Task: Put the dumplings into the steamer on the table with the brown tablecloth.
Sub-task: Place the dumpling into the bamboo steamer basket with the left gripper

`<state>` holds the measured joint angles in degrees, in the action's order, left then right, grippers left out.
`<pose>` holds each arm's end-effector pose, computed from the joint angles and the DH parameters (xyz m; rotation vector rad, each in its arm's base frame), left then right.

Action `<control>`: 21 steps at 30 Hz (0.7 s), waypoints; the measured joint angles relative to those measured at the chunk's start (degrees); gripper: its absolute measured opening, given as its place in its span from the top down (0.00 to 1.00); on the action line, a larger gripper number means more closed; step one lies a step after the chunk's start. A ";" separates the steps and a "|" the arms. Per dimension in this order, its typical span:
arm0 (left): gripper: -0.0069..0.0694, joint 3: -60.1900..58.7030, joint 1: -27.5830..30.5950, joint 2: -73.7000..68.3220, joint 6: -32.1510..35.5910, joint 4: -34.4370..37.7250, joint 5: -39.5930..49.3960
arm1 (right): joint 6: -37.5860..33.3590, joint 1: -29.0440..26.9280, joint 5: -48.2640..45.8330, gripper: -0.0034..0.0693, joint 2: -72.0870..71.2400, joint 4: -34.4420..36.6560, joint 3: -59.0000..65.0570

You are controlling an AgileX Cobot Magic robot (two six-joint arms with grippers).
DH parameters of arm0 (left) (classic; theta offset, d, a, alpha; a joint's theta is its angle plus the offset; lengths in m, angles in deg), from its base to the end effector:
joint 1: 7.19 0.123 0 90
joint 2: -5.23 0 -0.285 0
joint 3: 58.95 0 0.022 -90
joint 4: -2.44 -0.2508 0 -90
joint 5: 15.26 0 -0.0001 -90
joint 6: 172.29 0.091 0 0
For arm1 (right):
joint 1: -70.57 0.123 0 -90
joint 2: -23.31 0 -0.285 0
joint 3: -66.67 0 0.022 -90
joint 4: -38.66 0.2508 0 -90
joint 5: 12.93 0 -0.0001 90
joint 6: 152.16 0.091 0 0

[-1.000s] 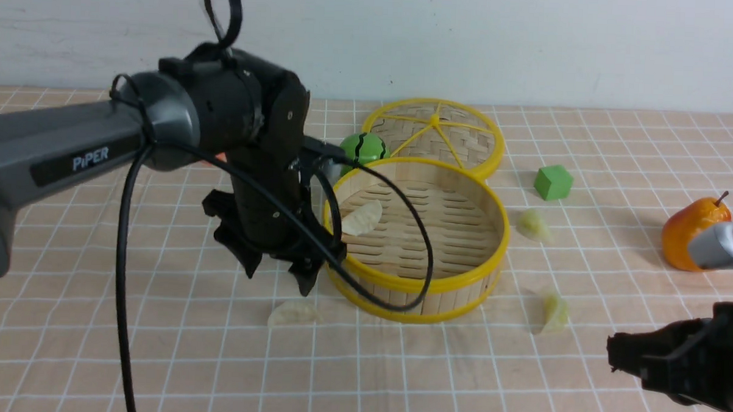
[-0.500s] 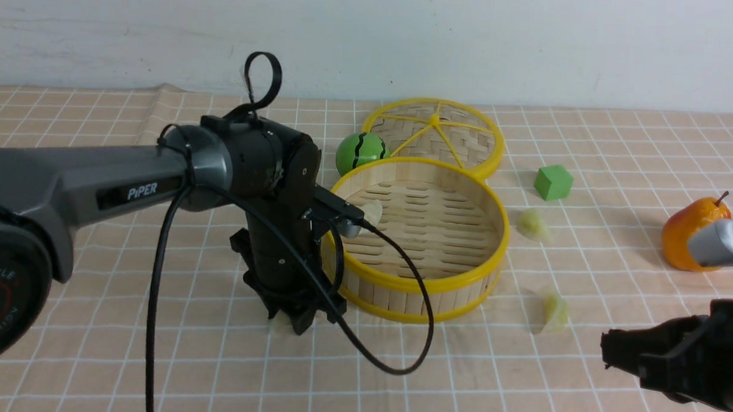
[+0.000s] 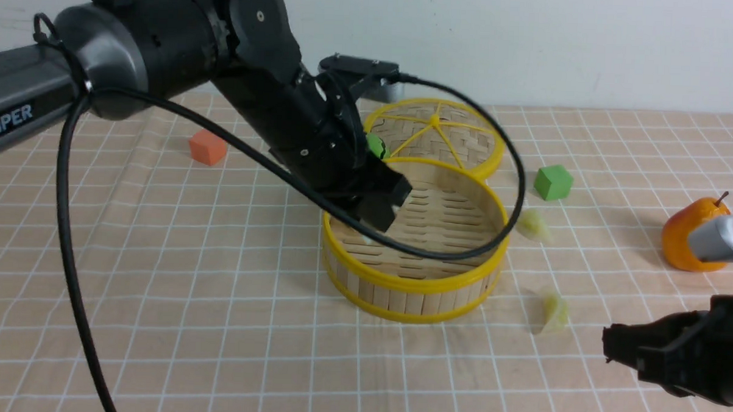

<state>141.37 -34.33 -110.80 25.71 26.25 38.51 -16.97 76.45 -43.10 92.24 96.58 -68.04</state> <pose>0.3634 -0.2196 0.3038 0.8044 2.4615 -0.5813 0.1920 0.0588 0.2517 -0.1631 2.2853 0.6407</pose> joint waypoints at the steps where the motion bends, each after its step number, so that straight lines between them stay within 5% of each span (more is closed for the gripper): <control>1: 0.67 0.00 -0.07 -0.94 1.53 1.03 -3.61 | 0.00 0.00 0.00 0.89 0.49 0.21 0.00; 8: 0.64 -0.05 -0.01 -8.26 4.28 -3.27 -10.16 | 0.00 0.00 -0.55 0.88 1.36 1.32 0.06; 14: 0.31 -0.05 -0.33 -10.67 4.44 -5.59 -10.29 | -2.40 0.00 -0.62 0.88 1.36 3.34 0.06; 17: 0.22 0.25 -0.38 -9.72 3.14 -7.54 -9.51 | -2.99 0.00 -0.62 0.87 1.36 3.51 0.06; 21: 0.24 2.72 -0.38 -5.77 -3.98 -10.97 -4.09 | -3.28 0.00 -0.62 0.86 1.36 3.51 0.06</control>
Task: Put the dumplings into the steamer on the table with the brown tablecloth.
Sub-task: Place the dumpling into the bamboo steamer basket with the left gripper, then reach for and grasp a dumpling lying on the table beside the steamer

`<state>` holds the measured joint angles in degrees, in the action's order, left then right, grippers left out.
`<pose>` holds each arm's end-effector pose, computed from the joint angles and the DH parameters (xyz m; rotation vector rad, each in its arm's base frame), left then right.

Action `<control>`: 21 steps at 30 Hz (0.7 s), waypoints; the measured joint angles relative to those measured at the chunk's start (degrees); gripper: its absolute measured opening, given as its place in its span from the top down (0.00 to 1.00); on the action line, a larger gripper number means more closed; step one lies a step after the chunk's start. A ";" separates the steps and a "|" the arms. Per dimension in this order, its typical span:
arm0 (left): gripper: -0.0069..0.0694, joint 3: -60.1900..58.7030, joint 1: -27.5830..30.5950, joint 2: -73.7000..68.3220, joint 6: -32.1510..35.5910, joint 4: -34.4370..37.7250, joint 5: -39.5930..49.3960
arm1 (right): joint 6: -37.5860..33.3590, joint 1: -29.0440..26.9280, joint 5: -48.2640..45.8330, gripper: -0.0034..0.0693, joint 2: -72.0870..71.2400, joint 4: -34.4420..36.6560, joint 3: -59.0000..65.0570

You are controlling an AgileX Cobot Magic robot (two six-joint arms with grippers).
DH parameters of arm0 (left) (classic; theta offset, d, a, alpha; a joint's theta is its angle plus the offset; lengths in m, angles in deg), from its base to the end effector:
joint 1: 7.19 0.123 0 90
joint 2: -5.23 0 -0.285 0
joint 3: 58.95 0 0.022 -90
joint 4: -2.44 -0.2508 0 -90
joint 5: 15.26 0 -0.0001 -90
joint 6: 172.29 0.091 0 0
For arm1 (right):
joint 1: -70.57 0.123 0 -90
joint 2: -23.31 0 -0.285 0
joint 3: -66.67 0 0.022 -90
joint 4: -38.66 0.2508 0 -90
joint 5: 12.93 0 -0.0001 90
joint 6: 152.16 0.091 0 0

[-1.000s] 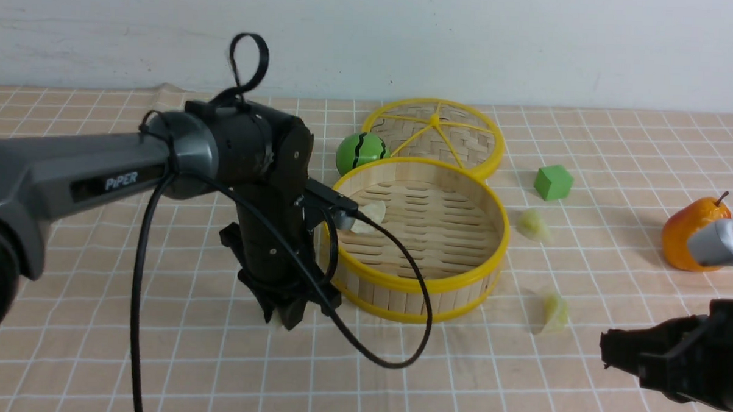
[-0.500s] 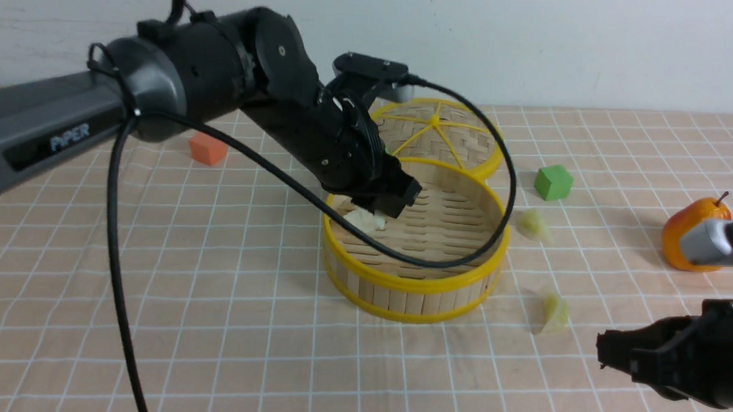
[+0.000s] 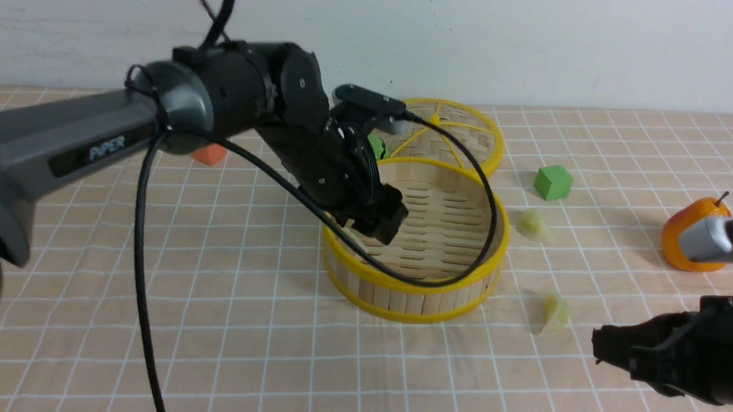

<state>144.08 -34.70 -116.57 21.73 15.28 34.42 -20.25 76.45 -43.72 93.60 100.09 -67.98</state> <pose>0.3913 -0.2212 0.2728 0.8022 2.4713 -0.3602 0.1950 0.0613 0.2487 -0.1706 2.2858 0.6739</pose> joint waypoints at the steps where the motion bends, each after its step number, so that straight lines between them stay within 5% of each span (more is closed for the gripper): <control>1: 0.27 1.22 0.00 2.42 -2.45 -1.34 2.67 | -0.12 0.00 0.00 0.85 0.00 0.00 0.00; 12: 0.89 2.57 0.00 29.50 -14.91 -11.19 21.61 | -0.32 0.00 -0.49 0.50 14.49 -3.00 -15.86; 21: 0.93 -21.75 0.00 48.86 -15.46 -14.31 20.75 | -0.32 0.00 6.37 0.39 39.11 -11.70 -36.63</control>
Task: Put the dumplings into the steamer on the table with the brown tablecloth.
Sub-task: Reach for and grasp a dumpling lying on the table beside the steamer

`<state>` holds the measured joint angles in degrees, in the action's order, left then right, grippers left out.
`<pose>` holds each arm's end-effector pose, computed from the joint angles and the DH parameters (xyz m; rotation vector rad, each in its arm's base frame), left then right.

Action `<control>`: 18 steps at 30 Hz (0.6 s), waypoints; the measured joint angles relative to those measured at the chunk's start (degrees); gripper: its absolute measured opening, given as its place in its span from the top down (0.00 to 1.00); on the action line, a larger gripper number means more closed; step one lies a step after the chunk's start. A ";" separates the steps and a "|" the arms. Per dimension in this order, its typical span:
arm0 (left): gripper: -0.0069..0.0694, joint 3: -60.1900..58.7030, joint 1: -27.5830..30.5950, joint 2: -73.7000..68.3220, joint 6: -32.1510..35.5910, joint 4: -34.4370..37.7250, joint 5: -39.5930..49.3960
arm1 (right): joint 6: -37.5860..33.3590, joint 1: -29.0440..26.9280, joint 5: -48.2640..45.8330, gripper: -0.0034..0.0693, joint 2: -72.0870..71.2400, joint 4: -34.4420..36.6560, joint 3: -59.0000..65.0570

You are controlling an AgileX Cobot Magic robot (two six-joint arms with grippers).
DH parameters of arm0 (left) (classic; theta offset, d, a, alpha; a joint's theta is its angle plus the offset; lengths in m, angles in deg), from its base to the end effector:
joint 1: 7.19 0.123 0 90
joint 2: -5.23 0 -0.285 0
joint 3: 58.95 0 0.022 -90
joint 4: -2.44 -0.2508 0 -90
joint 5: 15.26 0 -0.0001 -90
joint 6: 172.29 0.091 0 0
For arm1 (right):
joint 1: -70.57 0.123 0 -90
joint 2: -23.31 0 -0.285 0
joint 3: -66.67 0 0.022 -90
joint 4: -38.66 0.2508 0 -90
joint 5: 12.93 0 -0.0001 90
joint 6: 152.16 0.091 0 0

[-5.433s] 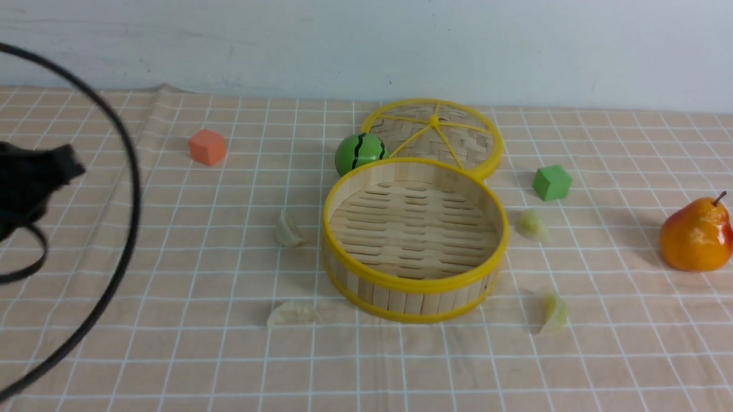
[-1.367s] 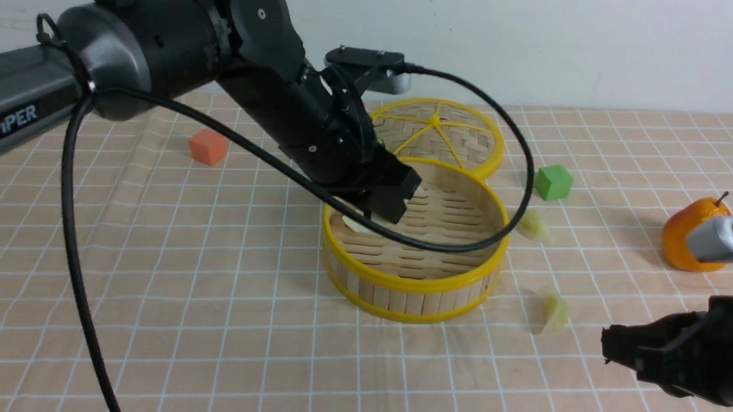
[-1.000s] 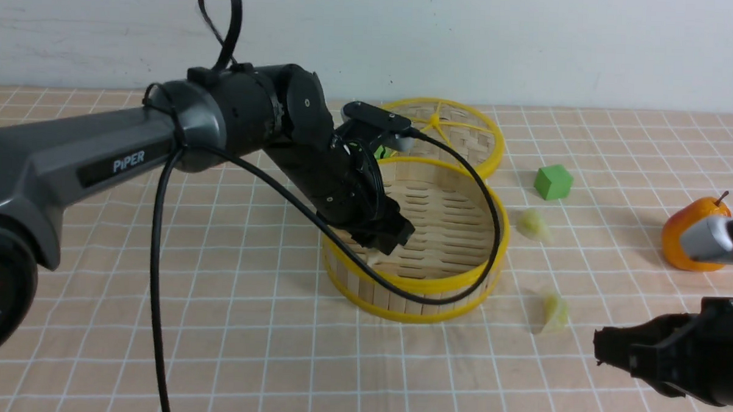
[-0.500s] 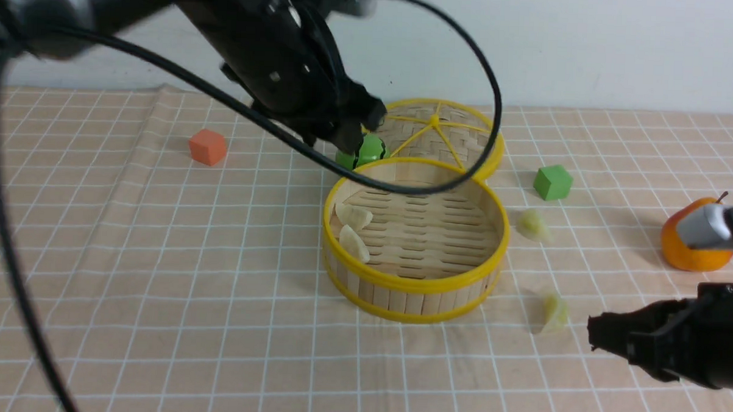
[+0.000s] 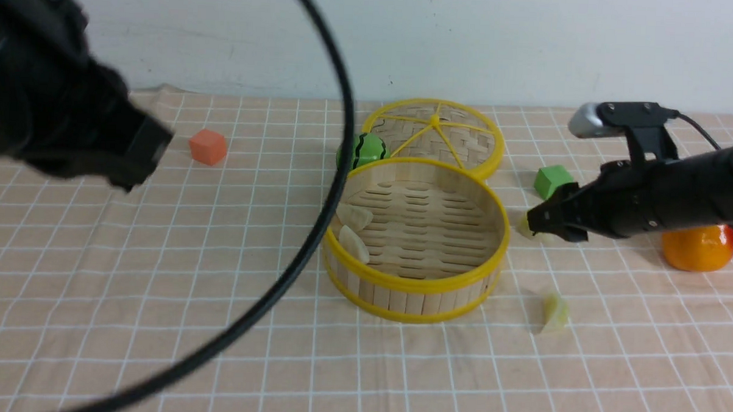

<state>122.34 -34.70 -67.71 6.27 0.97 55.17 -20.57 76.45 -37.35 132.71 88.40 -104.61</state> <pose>0.1814 -0.0920 0.4235 0.5616 2.4241 -0.1810 0.3828 0.0684 0.2325 -0.3044 2.3144 0.4155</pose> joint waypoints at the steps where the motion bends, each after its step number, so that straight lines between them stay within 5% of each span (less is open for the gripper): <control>1: 0.93 -3.54 0.00 2.28 -0.47 -0.97 -0.84 | 0.00 0.00 0.92 0.39 2.45 -1.07 -2.28; 11: 0.93 -32.68 0.00 19.28 -12.59 -13.14 -3.71 | 0.00 0.00 5.00 0.56 19.10 -9.60 -15.84; 18: 0.93 -41.79 0.00 25.32 -22.71 -22.56 -4.40 | -0.15 -0.12 7.23 0.66 22.17 -11.87 -17.30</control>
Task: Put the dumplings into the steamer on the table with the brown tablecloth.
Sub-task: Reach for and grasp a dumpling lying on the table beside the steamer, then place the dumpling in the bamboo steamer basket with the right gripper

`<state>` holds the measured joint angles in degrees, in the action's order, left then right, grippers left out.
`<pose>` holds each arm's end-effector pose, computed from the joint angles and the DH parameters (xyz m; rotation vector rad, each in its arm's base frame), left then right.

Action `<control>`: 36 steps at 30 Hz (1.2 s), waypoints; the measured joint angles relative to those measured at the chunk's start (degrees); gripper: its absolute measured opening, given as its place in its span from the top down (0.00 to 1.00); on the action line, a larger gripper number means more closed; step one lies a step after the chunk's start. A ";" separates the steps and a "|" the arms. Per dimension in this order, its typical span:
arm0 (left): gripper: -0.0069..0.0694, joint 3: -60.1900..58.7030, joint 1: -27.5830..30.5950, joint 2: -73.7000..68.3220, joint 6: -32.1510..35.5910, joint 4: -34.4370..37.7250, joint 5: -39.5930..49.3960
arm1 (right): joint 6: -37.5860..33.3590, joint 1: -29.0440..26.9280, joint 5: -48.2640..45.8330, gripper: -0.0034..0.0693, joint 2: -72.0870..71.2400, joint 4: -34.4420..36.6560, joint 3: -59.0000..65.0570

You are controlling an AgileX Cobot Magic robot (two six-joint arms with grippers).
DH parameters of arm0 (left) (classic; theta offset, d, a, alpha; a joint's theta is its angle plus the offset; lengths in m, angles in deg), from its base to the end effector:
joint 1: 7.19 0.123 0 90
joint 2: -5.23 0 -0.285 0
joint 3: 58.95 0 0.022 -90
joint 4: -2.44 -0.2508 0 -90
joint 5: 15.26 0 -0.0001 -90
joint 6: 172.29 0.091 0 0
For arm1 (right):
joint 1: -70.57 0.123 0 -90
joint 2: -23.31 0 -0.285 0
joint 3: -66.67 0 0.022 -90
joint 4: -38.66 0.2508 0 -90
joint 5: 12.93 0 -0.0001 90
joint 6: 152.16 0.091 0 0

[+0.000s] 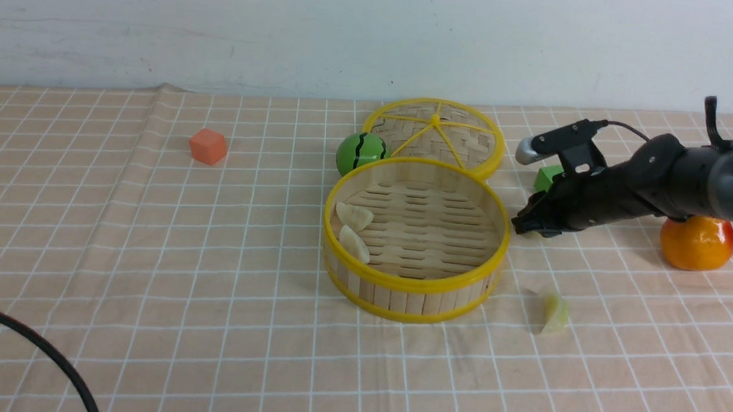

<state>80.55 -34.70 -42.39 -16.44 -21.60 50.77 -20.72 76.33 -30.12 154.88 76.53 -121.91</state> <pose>0.1019 -0.0148 0.2890 0.1813 2.5441 0.2370 0.4687 0.0639 0.1529 -0.4505 2.3318 0.1659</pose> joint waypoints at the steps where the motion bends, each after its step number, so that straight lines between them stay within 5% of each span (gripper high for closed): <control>1: 0.93 0.00 0.00 0.13 0.00 0.00 0.00 | 0.00 0.00 -0.09 0.66 0.00 0.00 0.00; 18: 0.93 -3.19 0.00 7.14 -6.50 -3.68 -7.68 | 0.00 -0.01 -15.15 0.68 -5.73 -5.22 -9.35; 26: 0.93 -6.62 0.00 7.20 -8.50 -3.63 -16.56 | -1.90 4.28 -20.09 0.69 -10.64 6.25 -10.72; 33: 0.93 -6.64 0.00 7.20 -11.10 -3.63 -20.75 | -3.70 10.37 -14.89 0.69 -0.90 7.22 -10.72; 36: 0.93 -6.64 0.00 7.20 -12.18 -3.63 -21.03 | -3.70 10.69 -12.14 0.57 1.87 6.43 -10.53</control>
<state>73.92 -34.70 -35.19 -28.63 -25.23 29.74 -24.42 87.02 -42.27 156.75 82.96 -132.44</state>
